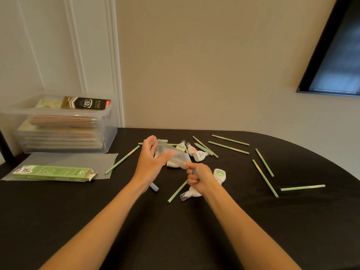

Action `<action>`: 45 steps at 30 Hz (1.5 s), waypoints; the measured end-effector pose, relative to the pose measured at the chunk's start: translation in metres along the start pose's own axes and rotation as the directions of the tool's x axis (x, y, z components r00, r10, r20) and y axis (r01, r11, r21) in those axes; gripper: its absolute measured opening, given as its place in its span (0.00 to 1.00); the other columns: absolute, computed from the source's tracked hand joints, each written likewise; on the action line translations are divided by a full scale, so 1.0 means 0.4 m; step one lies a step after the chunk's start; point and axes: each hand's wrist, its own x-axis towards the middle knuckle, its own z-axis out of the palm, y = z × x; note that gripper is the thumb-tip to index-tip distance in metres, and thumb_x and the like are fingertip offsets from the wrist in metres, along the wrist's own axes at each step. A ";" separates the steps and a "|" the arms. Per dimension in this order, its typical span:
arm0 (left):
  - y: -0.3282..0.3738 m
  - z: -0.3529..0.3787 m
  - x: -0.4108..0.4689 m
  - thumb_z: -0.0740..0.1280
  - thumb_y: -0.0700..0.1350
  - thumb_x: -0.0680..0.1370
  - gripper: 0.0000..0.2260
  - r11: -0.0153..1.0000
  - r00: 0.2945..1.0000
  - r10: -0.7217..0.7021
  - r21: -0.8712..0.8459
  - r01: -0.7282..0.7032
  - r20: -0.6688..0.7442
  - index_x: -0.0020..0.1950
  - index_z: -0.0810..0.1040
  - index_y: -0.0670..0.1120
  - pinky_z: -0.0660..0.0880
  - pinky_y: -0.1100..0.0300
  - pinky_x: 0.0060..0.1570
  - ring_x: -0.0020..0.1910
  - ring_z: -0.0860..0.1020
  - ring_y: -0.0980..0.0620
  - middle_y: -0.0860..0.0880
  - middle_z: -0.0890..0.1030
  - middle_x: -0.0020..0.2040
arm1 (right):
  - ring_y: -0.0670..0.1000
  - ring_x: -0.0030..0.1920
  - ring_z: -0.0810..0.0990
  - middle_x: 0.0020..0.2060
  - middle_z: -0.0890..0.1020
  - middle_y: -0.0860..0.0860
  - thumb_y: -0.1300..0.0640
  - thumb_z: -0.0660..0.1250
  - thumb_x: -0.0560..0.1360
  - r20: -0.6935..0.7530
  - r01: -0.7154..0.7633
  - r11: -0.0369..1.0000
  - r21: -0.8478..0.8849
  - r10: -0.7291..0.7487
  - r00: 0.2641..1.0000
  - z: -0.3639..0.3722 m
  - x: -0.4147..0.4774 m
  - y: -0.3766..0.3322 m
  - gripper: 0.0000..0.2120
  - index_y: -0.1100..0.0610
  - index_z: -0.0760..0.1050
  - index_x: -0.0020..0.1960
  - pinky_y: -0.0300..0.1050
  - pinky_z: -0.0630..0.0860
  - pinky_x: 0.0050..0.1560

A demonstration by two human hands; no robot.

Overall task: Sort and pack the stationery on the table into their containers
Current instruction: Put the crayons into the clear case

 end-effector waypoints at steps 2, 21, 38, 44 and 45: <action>0.007 0.007 -0.002 0.70 0.42 0.74 0.31 0.998 0.999 0.027 -0.056 -0.030 -0.042 0.73 0.58 0.47 0.63 0.65 0.62 0.72 0.61 0.56 0.50 0.62 0.74 | 0.41 0.18 0.59 0.28 0.66 0.49 0.58 0.59 0.80 0.073 -0.025 0.999 -0.031 0.027 0.997 0.012 -0.008 0.011 0.10 0.63 0.73 0.45 0.32 0.55 0.19; 0.018 -0.084 0.035 0.74 0.47 0.70 0.23 0.712 0.986 0.157 0.687 -0.147 0.048 0.63 0.72 0.49 0.71 0.63 0.47 0.53 0.72 0.53 0.48 0.74 0.58 | 0.42 0.22 0.63 0.29 0.74 0.53 0.67 0.60 0.76 0.315 0.417 0.902 -0.108 -0.367 0.875 0.033 -0.072 -0.100 0.09 0.67 0.75 0.54 0.32 0.60 0.21; -0.013 -0.107 0.024 0.75 0.48 0.69 0.23 0.664 0.981 0.146 0.723 -0.190 0.125 0.61 0.72 0.47 0.67 0.66 0.44 0.50 0.68 0.56 0.49 0.70 0.56 | 0.44 0.33 0.78 0.36 0.80 0.53 0.62 0.66 0.75 0.512 0.588 0.663 -0.463 -0.342 0.788 0.121 -0.091 -0.075 0.02 0.59 0.78 0.47 0.36 0.79 0.38; -0.031 -0.125 0.024 0.75 0.48 0.69 0.23 0.646 0.987 0.127 0.747 -0.157 0.098 0.61 0.72 0.47 0.68 0.64 0.47 0.50 0.68 0.55 0.48 0.70 0.58 | 0.44 0.37 0.70 0.38 0.73 0.47 0.55 0.57 0.81 0.549 0.587 0.517 -0.622 -0.246 0.799 0.151 -0.093 -0.052 0.14 0.61 0.77 0.57 0.35 0.71 0.40; -0.033 -0.129 0.025 0.75 0.47 0.69 0.24 0.644 0.987 0.129 0.749 -0.156 0.095 0.61 0.72 0.47 0.69 0.64 0.47 0.50 0.68 0.55 0.48 0.70 0.58 | 0.44 0.38 0.69 0.39 0.71 0.49 0.56 0.55 0.81 0.543 0.568 0.520 -0.638 -0.219 0.810 0.155 -0.091 -0.052 0.15 0.61 0.76 0.59 0.36 0.70 0.42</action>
